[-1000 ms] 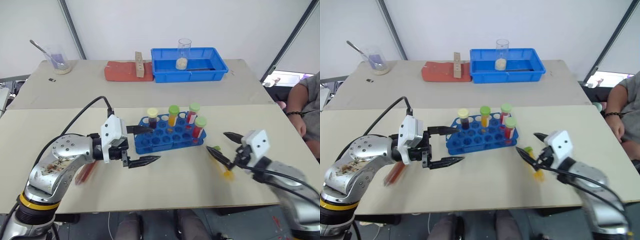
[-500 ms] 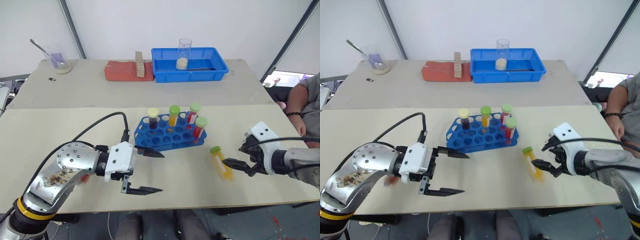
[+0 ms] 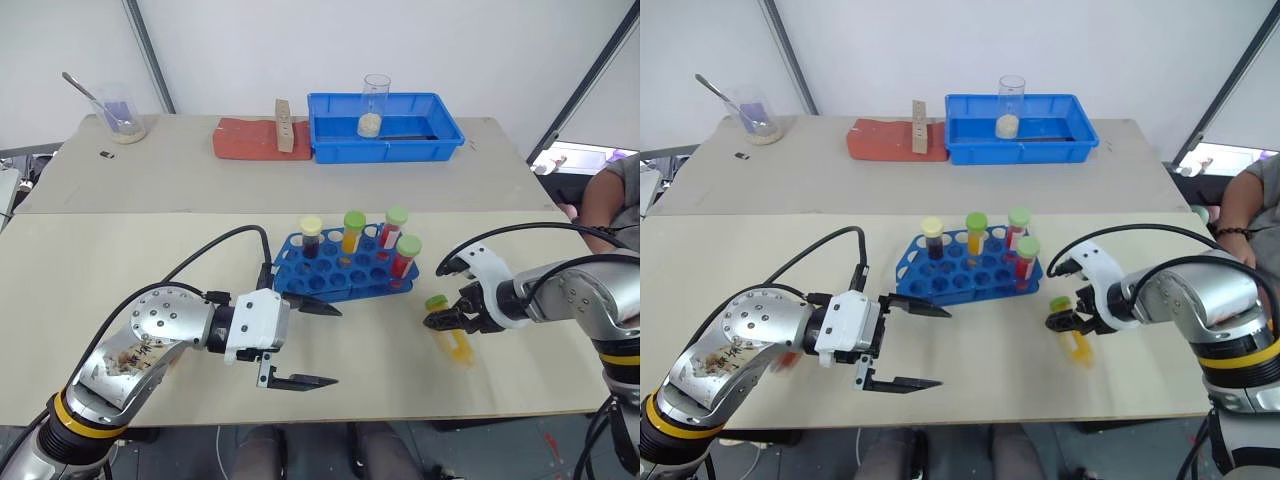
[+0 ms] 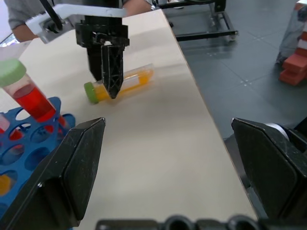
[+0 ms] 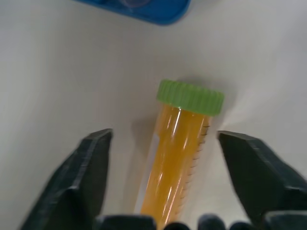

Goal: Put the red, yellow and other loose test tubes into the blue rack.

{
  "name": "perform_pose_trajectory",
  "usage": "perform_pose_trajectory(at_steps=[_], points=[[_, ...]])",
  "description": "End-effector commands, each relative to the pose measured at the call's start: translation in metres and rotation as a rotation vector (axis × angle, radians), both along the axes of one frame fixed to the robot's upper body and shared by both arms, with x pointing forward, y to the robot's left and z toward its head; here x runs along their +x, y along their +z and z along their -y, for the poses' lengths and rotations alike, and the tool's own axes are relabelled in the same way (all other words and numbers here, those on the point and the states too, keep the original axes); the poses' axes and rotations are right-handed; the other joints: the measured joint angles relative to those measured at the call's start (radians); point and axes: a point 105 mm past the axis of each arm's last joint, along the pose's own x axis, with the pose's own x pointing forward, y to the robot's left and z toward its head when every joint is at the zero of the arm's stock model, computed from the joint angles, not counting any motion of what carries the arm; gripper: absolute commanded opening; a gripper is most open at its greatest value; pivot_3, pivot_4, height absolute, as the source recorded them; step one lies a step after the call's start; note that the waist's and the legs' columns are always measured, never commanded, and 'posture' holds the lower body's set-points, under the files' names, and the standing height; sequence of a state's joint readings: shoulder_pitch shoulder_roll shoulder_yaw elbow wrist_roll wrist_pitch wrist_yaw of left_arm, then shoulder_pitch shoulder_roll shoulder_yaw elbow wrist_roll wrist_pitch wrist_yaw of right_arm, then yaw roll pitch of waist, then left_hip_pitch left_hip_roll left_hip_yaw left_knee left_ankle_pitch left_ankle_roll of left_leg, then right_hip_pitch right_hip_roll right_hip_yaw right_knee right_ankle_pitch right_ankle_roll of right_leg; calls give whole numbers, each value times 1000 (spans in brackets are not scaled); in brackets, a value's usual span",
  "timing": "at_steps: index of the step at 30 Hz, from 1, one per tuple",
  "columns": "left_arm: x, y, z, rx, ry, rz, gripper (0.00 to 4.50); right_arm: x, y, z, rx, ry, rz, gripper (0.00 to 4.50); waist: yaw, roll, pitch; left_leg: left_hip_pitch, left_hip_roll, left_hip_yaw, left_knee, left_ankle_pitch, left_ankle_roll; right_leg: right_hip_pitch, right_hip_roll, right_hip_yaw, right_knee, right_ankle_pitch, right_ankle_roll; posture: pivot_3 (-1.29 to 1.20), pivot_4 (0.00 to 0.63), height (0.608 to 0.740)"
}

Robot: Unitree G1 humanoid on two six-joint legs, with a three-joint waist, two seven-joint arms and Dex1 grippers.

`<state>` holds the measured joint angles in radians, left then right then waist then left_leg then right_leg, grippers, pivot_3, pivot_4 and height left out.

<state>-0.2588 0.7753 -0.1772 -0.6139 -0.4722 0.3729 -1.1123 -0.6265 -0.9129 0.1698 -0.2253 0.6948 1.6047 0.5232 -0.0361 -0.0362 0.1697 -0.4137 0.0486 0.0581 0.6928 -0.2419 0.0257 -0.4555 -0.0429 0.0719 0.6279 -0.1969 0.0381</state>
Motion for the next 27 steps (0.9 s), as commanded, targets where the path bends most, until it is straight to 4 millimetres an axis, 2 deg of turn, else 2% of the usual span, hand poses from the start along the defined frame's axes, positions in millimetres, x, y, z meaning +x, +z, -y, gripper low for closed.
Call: perform_pose_trajectory(at_steps=[1, 5, 11, 14, 16, 18, 21, 24, 27], points=[[-4, 4, 3, -13, -8, 41, 4500, -1, 6, -1, 6, 17, -13, 2294, -1, 0, 0, 0, 0, 0, 0, 0, 0, 0, 0, 0, 0, 2, 4, 0, 150, 729], [-3, 3, 2, -13, 5, 39, 4500, -1, 3, -1, 9, 14, -42, 997, -2, 0, 0, 0, 0, 0, 0, 0, 0, 0, 0, 0, 0, 3, 5, 0, 150, 729], [2, -1, -5, -32, 68, 1, 4500, 1, 7, 4, 35, -24, -26, 907, -3, 0, 0, 0, 0, 0, 0, 0, 0, 0, 0, 0, 0, 3, 5, 0, 150, 729], [8, 2, -13, -68, 121, -23, 4500, -7, 15, 9, 65, -18, -5, 907, 1, 0, 0, 0, 0, 0, 0, 0, 0, 0, 0, 0, 0, 3, 5, 0, 150, 729], [15, 8, -21, -106, 172, -28, 4500, -20, 21, 6, 83, 35, 14, 907, 9, 0, 0, 0, 0, -1, 0, 0, 0, 0, 0, -1, 0, 3, 5, 0, 150, 729], [21, 13, -32, -144, 227, -44, 4500, -36, 28, -4, 137, 121, 46, 907, 14, 0, 0, -1, 1, -1, 0, 0, 0, -1, 0, -1, 0, 3, 5, 0, 150, 729], [27, 16, -53, -140, 305, -44, 4500, -45, 46, -26, 236, 245, 221, 907, 11, 0, 0, 0, 2, 0, 0, 0, 1, -1, 1, -1, 0, 3, 5, 0, 150, 729], [34, 22, -69, -150, 363, -32, 4500, -46, 67, -63, 468, 337, 446, 906, 10, 0, 0, 1, 2, 0, 0, 0, 1, -1, 1, -1, 1, 3, 6, 0, 150, 729], [36, 25, -72, -157, 371, -34, 4500, -33, 83, -79, 553, 300, 675, 906, 10, 0, 0, 2, 2, 0, 1, 0, 0, 0, 1, -1, 1, 4, 5, 0, 150, 729]])
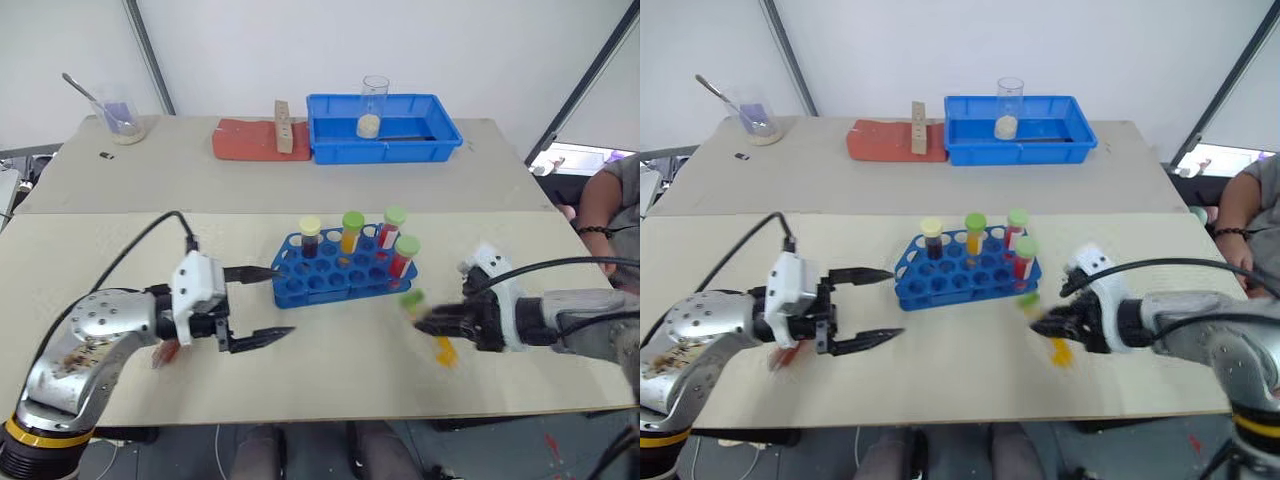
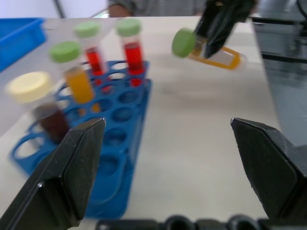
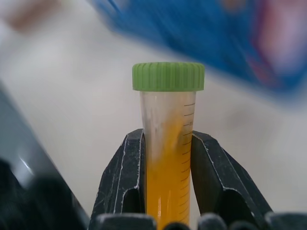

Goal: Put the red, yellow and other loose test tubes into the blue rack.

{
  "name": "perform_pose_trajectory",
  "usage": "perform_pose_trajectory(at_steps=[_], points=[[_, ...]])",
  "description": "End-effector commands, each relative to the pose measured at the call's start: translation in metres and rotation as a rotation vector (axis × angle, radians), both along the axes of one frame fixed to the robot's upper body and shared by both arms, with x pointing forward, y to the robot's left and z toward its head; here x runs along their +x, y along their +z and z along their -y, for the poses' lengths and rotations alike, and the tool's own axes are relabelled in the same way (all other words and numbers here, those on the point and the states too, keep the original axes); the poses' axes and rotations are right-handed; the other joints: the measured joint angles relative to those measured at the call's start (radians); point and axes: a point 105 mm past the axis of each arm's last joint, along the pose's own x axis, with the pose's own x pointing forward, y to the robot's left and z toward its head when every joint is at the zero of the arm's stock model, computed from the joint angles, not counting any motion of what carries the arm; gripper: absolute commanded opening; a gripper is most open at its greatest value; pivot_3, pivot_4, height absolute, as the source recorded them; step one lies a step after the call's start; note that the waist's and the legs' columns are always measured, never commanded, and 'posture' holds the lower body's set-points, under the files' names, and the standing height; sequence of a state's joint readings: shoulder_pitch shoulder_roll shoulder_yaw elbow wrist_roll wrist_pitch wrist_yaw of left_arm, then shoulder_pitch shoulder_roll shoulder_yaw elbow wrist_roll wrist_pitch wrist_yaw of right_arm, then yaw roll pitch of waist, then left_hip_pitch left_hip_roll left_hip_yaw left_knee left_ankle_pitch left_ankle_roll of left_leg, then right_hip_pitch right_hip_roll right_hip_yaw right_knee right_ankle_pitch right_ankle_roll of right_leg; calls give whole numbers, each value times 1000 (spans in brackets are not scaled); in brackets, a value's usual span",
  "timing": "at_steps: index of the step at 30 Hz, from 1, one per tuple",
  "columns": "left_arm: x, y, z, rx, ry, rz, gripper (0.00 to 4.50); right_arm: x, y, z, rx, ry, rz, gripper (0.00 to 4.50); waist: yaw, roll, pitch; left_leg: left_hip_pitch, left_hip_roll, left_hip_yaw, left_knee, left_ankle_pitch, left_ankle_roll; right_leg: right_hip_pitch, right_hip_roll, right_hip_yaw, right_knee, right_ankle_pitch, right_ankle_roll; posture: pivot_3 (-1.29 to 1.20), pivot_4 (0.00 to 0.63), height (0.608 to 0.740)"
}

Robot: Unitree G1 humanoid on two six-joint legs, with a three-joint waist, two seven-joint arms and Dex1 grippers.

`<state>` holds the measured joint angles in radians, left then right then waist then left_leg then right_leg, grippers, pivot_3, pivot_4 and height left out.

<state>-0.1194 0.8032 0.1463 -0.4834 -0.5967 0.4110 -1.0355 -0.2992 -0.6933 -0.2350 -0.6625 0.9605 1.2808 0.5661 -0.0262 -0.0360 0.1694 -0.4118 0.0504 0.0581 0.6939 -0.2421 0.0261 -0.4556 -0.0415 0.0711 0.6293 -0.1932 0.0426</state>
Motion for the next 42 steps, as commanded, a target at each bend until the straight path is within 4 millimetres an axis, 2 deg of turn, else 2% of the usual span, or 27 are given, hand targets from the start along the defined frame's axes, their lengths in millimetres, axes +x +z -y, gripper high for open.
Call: perform_pose_trajectory(at_steps=[1, 6, 11, 15, 25, 35, 42], points=[[1, 11, -4, -7, -9, 31, 4500, 17, 29, -7, 97, -107, 248, 906, 1, 0, 0, 0, 0, 0, 0, 0, 0, 0, 0, 0, 0, -1, -2, 0, 150, 729], [3, 19, 3, -9, -53, 45, 4500, 35, 45, -22, 243, -230, 485, 906, 5, 0, 0, -2, -1, 1, 1, 1, -2, 0, -2, 0, -1, -1, -3, 0, 150, 729], [3, 21, 11, -15, -86, 42, 4500, 51, 33, -29, 274, -320, 581, 906, 5, 0, 0, -1, -1, 1, -1, 1, -2, -1, -1, 0, 0, 1, -1, 0, 150, 729], [2, 23, 15, -16, -102, 39, 4500, 54, 22, -37, 270, -335, 629, 906, 4, 0, 0, -2, -1, 1, -2, 1, -2, -2, -1, 0, 0, 2, -4, 0, 150, 729], [-2, 21, 17, -3, -127, 25, 4500, 59, 2, -44, 281, -372, 653, 906, 3, 0, 0, 0, 0, 1, -1, 2, -2, -1, -1, -1, 1, 0, -4, 0, 150, 729], [-3, 22, 17, 1, -129, 22, 4500, 68, -10, -44, 249, -414, 707, 906, 1, 0, 0, 1, 0, 1, -1, 2, -2, 0, -1, -1, 2, 0, -4, 0, 150, 729], [-3, 23, 16, -1, -120, 18, 4500, 67, -13, -50, 275, -418, 702, 905, -3, 0, 0, 2, 0, 1, -1, 2, -3, 0, -1, 0, 2, 0, -4, 0, 150, 729]])
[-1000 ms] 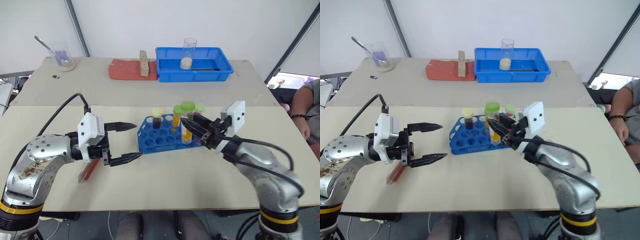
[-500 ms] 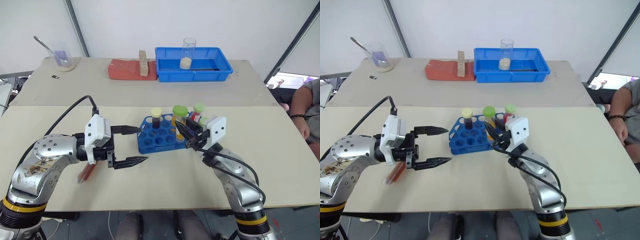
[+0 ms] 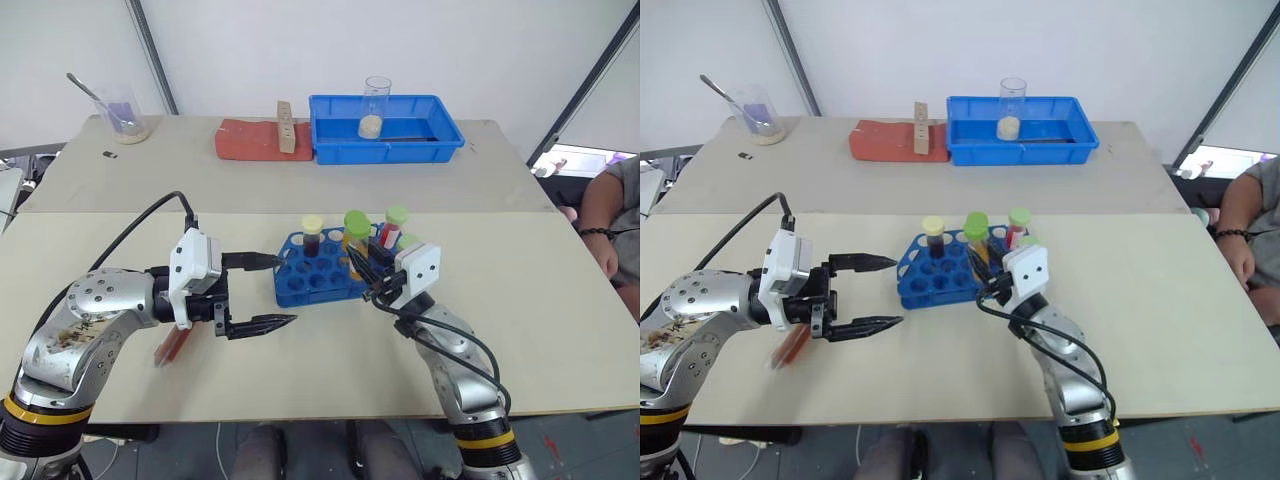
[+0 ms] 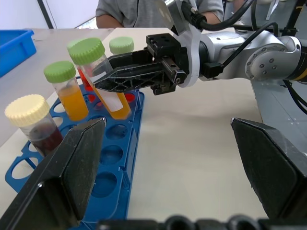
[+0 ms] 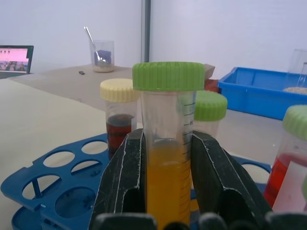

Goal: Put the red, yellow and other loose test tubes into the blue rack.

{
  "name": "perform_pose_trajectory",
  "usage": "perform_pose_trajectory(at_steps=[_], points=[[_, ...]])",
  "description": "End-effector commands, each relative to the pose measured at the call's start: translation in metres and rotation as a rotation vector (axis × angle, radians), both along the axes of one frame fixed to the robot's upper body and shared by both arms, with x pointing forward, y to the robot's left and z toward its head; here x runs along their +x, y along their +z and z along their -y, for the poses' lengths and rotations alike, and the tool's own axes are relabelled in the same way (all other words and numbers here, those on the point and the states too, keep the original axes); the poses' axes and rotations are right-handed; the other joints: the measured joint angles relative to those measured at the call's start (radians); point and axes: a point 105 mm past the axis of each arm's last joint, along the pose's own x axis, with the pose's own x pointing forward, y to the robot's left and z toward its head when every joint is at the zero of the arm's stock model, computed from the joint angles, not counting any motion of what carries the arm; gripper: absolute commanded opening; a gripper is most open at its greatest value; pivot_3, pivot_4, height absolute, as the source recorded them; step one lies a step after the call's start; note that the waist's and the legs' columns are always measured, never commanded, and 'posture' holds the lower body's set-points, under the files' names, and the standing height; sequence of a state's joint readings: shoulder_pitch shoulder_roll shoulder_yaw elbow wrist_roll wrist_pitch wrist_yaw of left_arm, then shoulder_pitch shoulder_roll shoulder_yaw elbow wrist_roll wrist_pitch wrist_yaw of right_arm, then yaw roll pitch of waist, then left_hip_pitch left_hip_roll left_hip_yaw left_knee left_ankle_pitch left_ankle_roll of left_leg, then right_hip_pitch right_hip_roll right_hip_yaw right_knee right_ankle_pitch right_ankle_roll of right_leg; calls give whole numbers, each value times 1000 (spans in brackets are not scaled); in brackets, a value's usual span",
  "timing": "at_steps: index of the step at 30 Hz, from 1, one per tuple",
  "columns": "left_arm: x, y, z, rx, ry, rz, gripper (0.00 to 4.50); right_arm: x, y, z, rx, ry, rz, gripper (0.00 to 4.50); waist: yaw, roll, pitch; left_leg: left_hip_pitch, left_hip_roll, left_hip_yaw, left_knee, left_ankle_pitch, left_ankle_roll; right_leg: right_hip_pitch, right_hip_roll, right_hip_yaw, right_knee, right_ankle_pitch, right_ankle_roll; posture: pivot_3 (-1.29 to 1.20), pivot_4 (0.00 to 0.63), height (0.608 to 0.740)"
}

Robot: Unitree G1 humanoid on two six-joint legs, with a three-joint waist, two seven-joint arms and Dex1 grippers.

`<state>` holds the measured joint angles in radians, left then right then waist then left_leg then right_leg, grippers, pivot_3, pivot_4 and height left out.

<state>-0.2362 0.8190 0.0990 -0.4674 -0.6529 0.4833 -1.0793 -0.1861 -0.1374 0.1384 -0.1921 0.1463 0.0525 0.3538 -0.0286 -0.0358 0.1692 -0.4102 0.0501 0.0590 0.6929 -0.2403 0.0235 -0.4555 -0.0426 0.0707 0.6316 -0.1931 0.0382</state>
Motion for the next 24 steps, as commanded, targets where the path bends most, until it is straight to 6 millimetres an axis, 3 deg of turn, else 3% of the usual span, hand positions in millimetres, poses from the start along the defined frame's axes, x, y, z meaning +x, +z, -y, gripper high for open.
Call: perform_pose_trajectory(at_steps=[1, 8, 11, 17, 19, 24], points=[[-4, 11, 3, -1, -14, 45, 4500, -4, 12, -2, 30, 1, 60, 905, -3, 0, 0, 0, 0, 0, 0, 0, 0, 0, 0, 0, 0, 0, 0, 0, 150, 729], [-1, 11, 0, -17, 35, 25, 4500, -12, 4, 2, 48, 10, 55, 905, -11, 0, 0, 0, 0, 0, -1, 0, 0, 0, 0, 0, 0, 1, 2, 0, 150, 729], [0, 10, -1, -17, 49, 18, 4500, -14, 3, 3, 39, 24, 53, 2312, -12, 0, 0, 0, 0, 0, -1, 0, 0, 0, 0, 0, 0, 1, 2, 0, 150, 729], [7, 11, -9, 7, 145, 21, 4500, -23, -6, 16, -47, 30, 28, 4262, -13, 0, 0, 1, 0, 0, -1, 0, 0, 0, 0, 0, 1, 1, 2, 0, 150, 729], [8, 14, -14, 16, 178, 13, 4500, -29, -7, 17, -87, 55, 25, 4262, -13, 0, 0, 1, 0, 0, -1, 0, 0, 0, 0, 0, 1, 0, 1, 0, 150, 729], [11, 8, -51, 259, 321, -41, 4500, -62, -8, 27, -232, 248, -51, 4262, -14, 0, 0, 2, 0, 0, -1, 0, 0, 0, 0, 0, 1, -1, 0, 0, 150, 729]])
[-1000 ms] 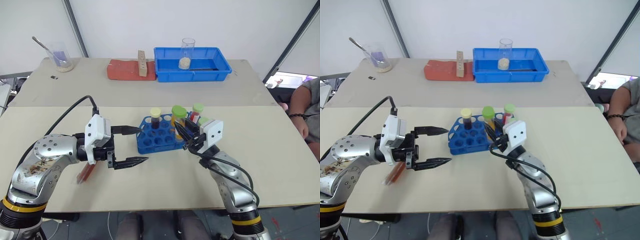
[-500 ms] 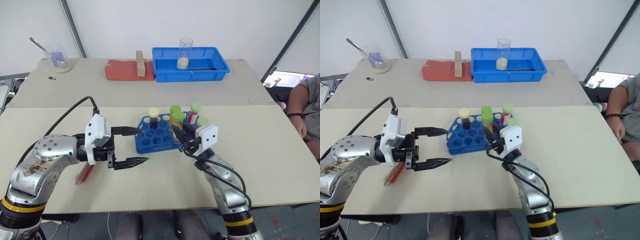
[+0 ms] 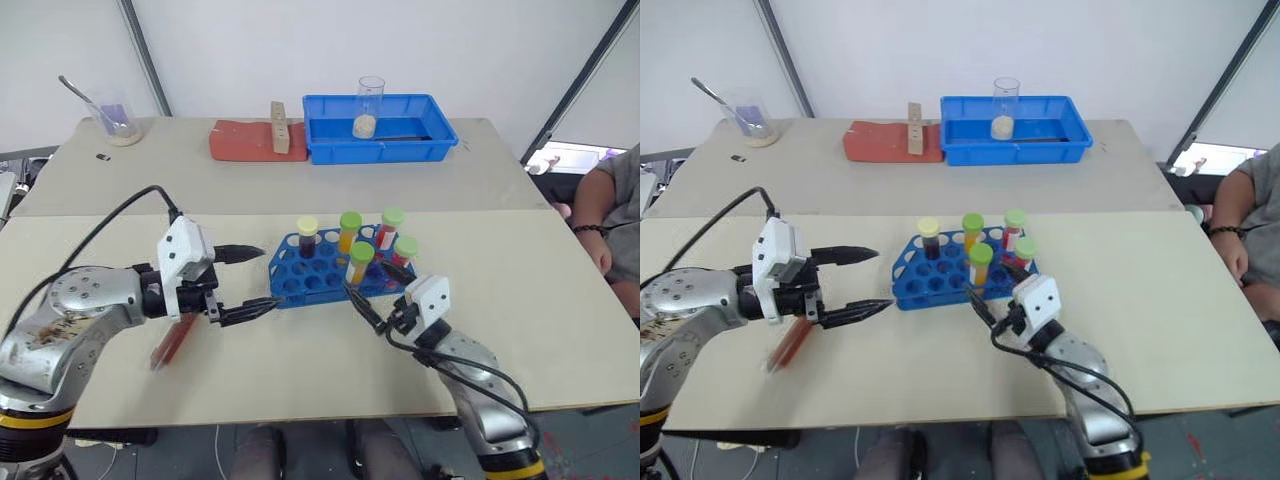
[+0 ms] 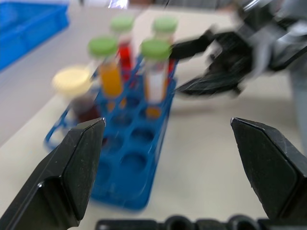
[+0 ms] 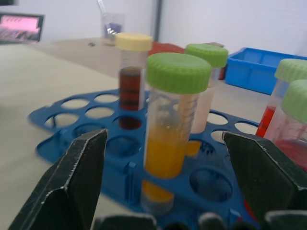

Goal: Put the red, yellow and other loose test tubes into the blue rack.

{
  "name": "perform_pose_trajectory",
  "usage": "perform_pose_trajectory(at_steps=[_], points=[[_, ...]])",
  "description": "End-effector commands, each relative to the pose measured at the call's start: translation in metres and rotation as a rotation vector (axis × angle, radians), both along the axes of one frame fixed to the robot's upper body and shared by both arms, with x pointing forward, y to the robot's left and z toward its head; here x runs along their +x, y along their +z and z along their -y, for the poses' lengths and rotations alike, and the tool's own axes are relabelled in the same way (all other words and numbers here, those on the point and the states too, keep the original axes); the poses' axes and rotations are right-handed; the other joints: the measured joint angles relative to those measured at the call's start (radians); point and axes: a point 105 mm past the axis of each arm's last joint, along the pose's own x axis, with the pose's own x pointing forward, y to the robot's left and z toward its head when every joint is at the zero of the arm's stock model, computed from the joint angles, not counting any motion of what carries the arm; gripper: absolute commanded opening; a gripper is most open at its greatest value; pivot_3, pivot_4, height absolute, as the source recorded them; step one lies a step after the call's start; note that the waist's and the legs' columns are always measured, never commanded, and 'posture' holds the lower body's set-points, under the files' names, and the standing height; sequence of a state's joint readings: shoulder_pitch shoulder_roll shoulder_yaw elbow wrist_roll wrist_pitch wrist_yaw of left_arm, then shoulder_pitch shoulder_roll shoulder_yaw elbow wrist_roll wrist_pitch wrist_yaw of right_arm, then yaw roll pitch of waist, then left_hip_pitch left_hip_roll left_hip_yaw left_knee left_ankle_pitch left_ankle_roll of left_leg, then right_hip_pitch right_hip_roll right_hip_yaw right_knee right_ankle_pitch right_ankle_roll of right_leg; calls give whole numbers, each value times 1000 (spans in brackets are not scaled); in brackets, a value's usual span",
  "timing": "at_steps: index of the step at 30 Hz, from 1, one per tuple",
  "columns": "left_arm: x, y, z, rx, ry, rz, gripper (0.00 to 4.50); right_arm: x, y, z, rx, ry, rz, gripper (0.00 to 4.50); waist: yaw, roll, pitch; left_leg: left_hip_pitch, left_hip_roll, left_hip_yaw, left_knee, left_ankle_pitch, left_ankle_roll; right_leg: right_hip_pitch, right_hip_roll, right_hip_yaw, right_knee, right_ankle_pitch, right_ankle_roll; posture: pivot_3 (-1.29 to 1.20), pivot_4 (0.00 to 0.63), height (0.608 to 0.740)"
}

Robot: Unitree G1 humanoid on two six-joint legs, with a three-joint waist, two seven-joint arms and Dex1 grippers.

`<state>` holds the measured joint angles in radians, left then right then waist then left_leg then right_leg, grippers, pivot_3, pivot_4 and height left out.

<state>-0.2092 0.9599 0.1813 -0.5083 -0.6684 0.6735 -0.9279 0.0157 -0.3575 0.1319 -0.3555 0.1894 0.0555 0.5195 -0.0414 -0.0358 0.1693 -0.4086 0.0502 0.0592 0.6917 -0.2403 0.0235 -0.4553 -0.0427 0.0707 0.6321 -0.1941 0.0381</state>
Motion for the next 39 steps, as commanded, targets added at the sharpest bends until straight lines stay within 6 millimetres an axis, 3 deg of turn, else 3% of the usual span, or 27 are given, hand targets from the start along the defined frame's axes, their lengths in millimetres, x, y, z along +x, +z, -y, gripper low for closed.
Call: perform_pose_trajectory(at_steps=[1, 6, 12, 21, 30, 39], points=[[0, 5, -28, 172, 88, -20, 4500, -23, 21, 4, -51, 159, -34, 4262, -1, 0, 0, 0, 0, 0, 0, 0, 0, 0, 0, 0, 0, -3, -4, 0, 150, 729], [8, -2, -56, 315, 193, -179, 4500, -38, 37, 2, -202, 394, -105, 4262, 0, 0, 0, 5, 0, 1, 0, 0, 0, 1, 0, 0, 2, -4, -6, 0, 150, 729], [20, -13, -77, 386, 325, -329, 4500, -57, 41, -17, -316, 632, -145, 4262, 10, -1, 0, 5, 0, 1, -4, 0, 0, 0, 1, -1, 1, -5, -8, 0, 150, 729], [18, -30, -96, 494, 464, -492, 4500, -61, 45, -32, -301, 702, -132, 4262, 27, -1, 0, 0, -1, 0, -6, -2, 2, -2, 1, -1, 0, -5, -3, 0, 150, 729], [7, -40, -92, 470, 570, -678, 4500, -64, 55, -45, -271, 764, -88, 4262, 28, -1, 1, 2, -1, 0, -5, -2, 2, -1, 1, -1, 1, -7, -3, 0, 150, 729], [5, -48, -89, 466, 643, -751, 4500, -63, 58, -51, -267, 777, -74, 4262, 27, -2, 0, 3, -2, -1, -5, -2, 2, -1, 1, -1, 7, -7, -3, 0, 150, 729]])
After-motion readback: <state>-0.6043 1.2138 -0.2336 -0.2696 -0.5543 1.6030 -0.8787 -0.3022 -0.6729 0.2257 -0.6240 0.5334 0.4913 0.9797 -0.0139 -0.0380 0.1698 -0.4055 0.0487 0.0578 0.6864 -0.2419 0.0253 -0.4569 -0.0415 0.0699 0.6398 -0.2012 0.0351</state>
